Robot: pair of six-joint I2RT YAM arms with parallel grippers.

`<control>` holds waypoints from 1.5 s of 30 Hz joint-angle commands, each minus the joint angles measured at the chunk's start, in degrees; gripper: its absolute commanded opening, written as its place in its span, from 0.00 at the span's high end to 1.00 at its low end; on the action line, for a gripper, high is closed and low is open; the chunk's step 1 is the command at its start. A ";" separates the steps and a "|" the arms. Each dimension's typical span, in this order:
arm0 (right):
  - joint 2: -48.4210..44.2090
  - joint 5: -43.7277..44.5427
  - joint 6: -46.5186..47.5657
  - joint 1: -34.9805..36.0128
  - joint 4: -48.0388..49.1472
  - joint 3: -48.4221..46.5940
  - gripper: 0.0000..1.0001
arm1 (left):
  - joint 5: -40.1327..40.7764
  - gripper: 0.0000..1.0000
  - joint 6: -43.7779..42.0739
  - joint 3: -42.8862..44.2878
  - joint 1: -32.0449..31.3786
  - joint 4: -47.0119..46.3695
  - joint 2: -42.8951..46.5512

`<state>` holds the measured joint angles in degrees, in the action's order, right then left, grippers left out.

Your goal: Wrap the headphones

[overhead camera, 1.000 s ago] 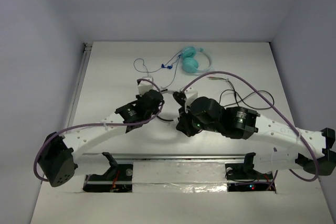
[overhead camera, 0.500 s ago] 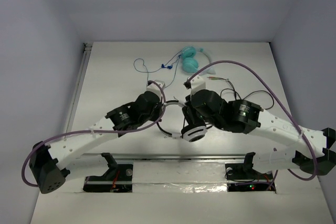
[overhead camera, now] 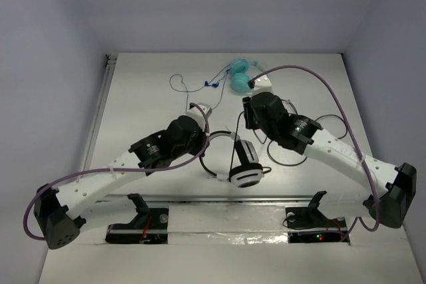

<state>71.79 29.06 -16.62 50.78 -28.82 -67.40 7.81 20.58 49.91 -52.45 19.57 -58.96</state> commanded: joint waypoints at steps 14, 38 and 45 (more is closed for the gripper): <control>-8.68 -31.43 -6.93 -13.24 43.39 24.31 0.63 | -5.01 1.00 0.60 5.02 -0.64 -1.21 4.29; 8.98 -75.28 -11.32 -20.81 69.40 31.27 0.22 | -5.53 1.00 -4.14 27.78 0.41 22.25 -2.39; 7.15 -64.68 -11.67 -20.81 66.00 32.23 0.86 | -5.18 1.00 -5.20 31.74 0.94 26.83 -4.32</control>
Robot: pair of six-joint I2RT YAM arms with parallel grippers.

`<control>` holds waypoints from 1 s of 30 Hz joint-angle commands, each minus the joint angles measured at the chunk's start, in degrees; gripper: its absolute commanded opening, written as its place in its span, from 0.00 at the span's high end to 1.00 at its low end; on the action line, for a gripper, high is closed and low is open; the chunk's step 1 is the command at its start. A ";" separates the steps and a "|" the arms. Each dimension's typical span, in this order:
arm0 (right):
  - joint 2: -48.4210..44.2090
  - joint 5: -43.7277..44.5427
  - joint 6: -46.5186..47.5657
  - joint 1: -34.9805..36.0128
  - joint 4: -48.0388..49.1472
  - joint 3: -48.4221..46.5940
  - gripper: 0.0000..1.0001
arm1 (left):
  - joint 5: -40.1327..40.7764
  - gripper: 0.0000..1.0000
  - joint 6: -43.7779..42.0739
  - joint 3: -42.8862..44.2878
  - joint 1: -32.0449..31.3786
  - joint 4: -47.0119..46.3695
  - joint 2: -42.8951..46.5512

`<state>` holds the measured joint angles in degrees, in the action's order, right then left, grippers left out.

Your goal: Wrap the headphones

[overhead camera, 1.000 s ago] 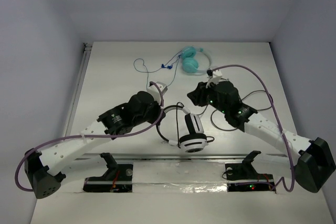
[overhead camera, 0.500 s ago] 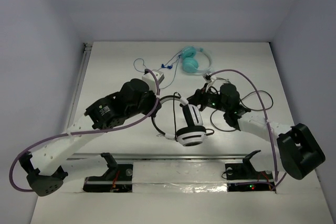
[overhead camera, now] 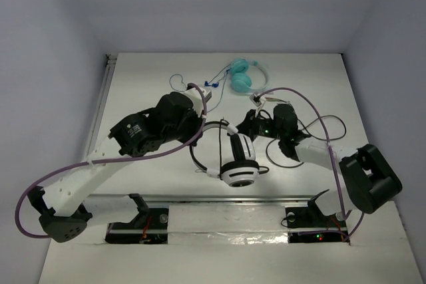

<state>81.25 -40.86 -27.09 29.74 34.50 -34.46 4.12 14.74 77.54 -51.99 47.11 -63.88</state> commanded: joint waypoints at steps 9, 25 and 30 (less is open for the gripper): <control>-13.83 32.33 -2.00 0.23 -5.31 1.15 1.00 | -3.32 1.00 0.11 1.04 3.99 -0.97 2.44; -11.04 22.69 -2.26 0.23 -9.01 0.88 1.00 | -14.56 1.00 -3.32 4.64 14.63 -8.26 1.83; -6.64 12.14 -0.59 3.57 -8.15 -1.40 0.91 | -16.43 1.00 -1.56 6.22 16.74 -12.13 0.34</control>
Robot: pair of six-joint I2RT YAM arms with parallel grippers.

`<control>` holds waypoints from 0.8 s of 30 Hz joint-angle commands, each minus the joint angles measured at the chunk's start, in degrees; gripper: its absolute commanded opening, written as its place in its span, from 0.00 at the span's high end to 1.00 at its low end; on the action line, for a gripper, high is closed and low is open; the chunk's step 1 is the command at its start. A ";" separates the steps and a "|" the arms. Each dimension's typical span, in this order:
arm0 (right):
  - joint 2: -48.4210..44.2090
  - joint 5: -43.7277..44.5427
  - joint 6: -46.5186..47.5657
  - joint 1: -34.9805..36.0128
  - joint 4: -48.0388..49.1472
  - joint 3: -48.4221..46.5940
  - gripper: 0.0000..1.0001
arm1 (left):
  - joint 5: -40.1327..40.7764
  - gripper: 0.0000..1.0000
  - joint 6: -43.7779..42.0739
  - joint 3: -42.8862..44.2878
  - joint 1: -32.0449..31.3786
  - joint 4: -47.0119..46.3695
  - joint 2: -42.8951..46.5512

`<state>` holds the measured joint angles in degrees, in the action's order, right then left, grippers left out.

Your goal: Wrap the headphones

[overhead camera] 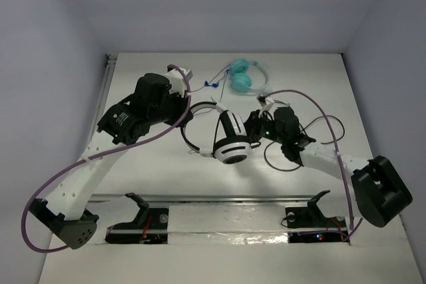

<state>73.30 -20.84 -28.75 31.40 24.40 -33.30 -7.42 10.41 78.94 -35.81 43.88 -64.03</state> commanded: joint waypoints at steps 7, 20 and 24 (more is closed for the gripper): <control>8.96 -21.08 -5.69 3.06 18.12 -1.59 0.57 | -0.32 1.00 3.47 9.56 0.57 -7.67 -1.36; 9.41 -17.49 -15.70 15.88 30.52 6.56 0.57 | 11.02 1.00 6.98 12.83 4.78 -12.57 -4.26; 5.99 -13.45 -19.84 17.90 35.00 12.71 0.60 | 10.50 1.00 10.41 10.54 10.14 -17.76 -4.35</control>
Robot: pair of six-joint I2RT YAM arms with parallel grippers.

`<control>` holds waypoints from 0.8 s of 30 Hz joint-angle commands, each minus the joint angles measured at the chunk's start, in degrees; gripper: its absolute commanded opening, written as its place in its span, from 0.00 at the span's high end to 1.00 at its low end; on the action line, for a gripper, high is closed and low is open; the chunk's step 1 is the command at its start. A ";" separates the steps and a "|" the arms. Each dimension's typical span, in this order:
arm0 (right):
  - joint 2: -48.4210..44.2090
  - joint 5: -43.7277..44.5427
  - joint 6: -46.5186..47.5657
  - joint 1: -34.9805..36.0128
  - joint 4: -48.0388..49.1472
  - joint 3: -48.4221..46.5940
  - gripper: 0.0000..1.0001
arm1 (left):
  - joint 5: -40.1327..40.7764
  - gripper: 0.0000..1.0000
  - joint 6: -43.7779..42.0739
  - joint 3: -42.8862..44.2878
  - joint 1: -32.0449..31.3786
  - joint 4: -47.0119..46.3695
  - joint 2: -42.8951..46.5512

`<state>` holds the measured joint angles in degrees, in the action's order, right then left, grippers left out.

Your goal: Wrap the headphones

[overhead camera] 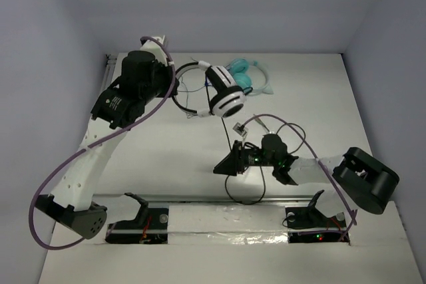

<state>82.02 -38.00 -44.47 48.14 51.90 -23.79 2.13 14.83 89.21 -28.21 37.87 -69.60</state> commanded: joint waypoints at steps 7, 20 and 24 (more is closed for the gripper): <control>-8.36 7.76 -4.93 7.66 1.80 5.25 0.66 | 5.68 1.00 13.47 -5.89 5.71 -20.73 1.22; -24.79 16.10 4.45 18.83 -40.08 -9.32 1.00 | 29.14 1.00 10.23 -15.21 1.41 -19.78 0.00; -27.08 23.57 11.15 18.83 -60.81 -18.91 1.00 | 38.20 1.00 7.06 -15.38 -5.53 -13.53 -2.29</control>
<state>57.28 -20.43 -40.16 66.39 9.30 -36.91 31.31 22.90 72.34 -30.35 25.21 -71.55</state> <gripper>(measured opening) 0.020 0.047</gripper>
